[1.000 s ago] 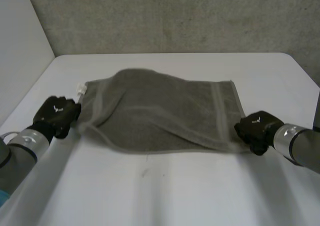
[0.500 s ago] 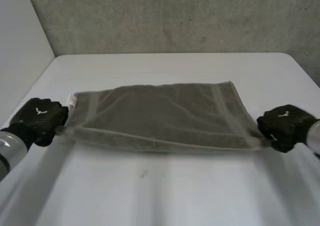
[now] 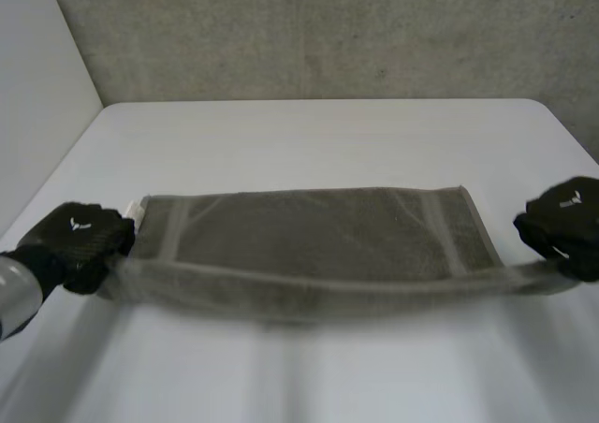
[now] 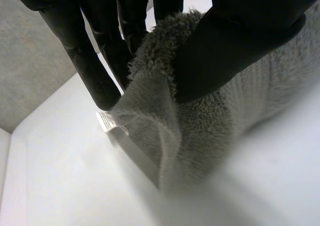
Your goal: Fold the towel.
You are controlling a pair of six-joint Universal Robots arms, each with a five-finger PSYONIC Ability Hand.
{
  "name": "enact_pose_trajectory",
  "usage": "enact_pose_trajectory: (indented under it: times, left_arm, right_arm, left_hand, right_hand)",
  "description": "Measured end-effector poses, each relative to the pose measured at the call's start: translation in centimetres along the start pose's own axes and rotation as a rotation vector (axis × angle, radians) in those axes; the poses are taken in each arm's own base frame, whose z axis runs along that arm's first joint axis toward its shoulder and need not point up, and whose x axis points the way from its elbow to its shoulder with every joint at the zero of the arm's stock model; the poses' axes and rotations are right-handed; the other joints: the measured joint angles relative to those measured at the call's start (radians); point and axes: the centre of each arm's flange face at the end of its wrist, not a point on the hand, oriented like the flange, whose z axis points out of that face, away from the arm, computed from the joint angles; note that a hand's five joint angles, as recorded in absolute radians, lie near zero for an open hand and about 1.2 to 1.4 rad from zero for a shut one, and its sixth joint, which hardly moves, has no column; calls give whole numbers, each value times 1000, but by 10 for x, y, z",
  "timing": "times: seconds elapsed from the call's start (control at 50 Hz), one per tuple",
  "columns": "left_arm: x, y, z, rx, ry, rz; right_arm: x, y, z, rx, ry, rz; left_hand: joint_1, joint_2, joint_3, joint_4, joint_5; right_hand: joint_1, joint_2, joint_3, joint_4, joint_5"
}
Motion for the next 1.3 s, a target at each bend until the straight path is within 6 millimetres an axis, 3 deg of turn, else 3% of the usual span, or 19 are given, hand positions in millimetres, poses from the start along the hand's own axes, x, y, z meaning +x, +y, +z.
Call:
enact_pose_trajectory:
  times: [0.14, 0.18, 0.2, 0.22, 0.34, 0.54, 0.72, 0.82, 0.84, 0.88, 0.9, 0.94, 0.98, 1.02, 1.06, 1.1, 1.16, 1.24, 1.3]
  left_arm:
    - [-20, 5, 61, 78, -24, 49]
    - [-21, 5, 67, 86, -26, 56]
    - [-22, 6, 83, 102, -37, 72]
    - [-22, 6, 83, 102, -37, 72]
    - [-21, 13, 137, 118, -95, 112]
    - [-15, 14, 177, 158, -122, 142]
    - [-16, 11, 190, 227, -156, 170]
    - [-17, 9, 194, 259, -174, 182]
    - [-16, 9, 194, 266, -177, 185]
    - [-13, 7, 194, 276, -175, 189]
    - [-13, 7, 194, 276, -175, 189]
    - [-10, 5, 194, 283, -169, 191]
    - [-8, 4, 193, 286, -165, 193]
    - [-3, 0, 188, 293, -156, 195]
    - [-3, -2, 186, 297, -156, 195]
    - [-4, -14, 172, 315, -161, 199]
    - [-5, -23, 160, 327, -167, 201]
    - [-4, -34, 135, 343, -174, 189]
    - [-3, -36, 120, 344, -172, 165]
  right_arm:
    - [12, -16, 80, 41, 35, 62]
    - [11, -18, 87, 44, 41, 61]
    - [8, -23, 104, 56, 60, 57]
    - [8, -23, 104, 56, 60, 57]
    - [8, -34, 159, 123, 183, 57]
    - [15, -35, 217, 214, 350, 47]
    - [15, -30, 242, 247, 385, 36]
    - [17, -31, 249, 268, 404, 33]
    - [18, -32, 250, 276, 412, 32]
    - [20, -37, 249, 301, 434, 30]
    - [20, -37, 249, 301, 434, 30]
    - [24, -46, 243, 334, 462, 33]
    - [25, -48, 241, 340, 467, 35]
    - [33, -63, 217, 389, 492, 71]
    - [36, -66, 210, 400, 495, 84]
    - [41, -78, 177, 447, 489, 146]
    - [40, -83, 154, 473, 467, 186]
    - [29, -74, 127, 459, 389, 229]
    - [22, -59, 120, 417, 341, 250]
  left_hand:
    - [0, 0, 0, 0, 0]
    - [0, 0, 0, 0, 0]
    - [0, 0, 0, 0, 0]
    - [0, 0, 0, 0, 0]
    - [0, 0, 0, 0, 0]
    - [0, 0, 0, 0, 0]
    - [0, 0, 0, 0, 0]
    - [-32, -54, -54, -33, -31]
    - [-326, -330, -327, -330, -321]
    - [-579, -606, -596, -606, -594]
    - [-579, -606, -596, -606, -594]
    - [-833, -881, -866, -872, -845]
    - [-865, -906, -894, -899, -871]
    - [-963, -1014, -1008, -1012, -981]
    - [-967, -1019, -1016, -1018, -987]
    - [-983, -1039, -1035, -1036, -1000]
    - [-986, -1046, -1042, -1044, -1003]
    - [-993, -1051, -1048, -1048, -1005]
    - [-993, -1052, -1048, -1049, -1005]
  right_hand:
    - [0, 0, 0, 0, 0]
    - [0, 0, 0, 0, 0]
    - [0, 0, 0, 0, 0]
    - [0, 0, 0, 0, 0]
    - [0, 0, 0, 0, 0]
    - [0, 0, 0, 0, 1]
    - [0, 0, 0, 0, 1]
    - [-377, -425, -433, -437, -374]
    - [-526, -600, -607, -593, -531]
    - [-731, -877, -885, -890, -825]
    - [-731, -877, -885, -890, -825]
    - [-760, -934, -967, -958, -887]
    - [-760, -934, -970, -958, -889]
    - [-760, -934, -970, -958, -889]
    - [-760, -934, -970, -958, -890]
    - [-760, -934, -970, -958, -890]
    - [-760, -934, -970, -958, -890]
    - [-760, -934, -970, -958, -890]
    - [-760, -933, -963, -956, -889]
